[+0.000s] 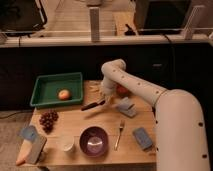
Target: Place brush in table surface
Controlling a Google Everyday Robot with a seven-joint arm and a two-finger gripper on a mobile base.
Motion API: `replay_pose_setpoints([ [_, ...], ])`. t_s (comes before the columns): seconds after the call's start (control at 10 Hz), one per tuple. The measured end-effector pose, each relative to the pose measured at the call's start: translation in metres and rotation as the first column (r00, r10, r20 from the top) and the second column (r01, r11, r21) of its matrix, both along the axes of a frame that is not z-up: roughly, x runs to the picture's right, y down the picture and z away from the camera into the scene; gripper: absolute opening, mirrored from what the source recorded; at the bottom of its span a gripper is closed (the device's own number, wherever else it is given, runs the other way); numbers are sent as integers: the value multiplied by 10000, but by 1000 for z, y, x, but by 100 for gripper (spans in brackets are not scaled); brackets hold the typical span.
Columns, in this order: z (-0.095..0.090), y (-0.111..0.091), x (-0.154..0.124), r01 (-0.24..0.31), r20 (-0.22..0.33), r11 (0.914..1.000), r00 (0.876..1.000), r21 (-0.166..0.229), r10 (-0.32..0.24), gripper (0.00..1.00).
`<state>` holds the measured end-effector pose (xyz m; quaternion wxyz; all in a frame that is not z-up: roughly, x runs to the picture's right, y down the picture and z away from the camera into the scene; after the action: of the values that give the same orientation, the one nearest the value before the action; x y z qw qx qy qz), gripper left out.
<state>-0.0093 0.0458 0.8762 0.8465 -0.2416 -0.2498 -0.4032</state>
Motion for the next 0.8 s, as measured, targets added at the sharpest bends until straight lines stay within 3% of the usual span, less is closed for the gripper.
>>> replay_pose_setpoints([
  [0.4,-60,-33,1,102,589,9954,9981,948,-158,0],
  [0.8,-85,-41,6,60,883,9871,9959,1600,-204,0],
])
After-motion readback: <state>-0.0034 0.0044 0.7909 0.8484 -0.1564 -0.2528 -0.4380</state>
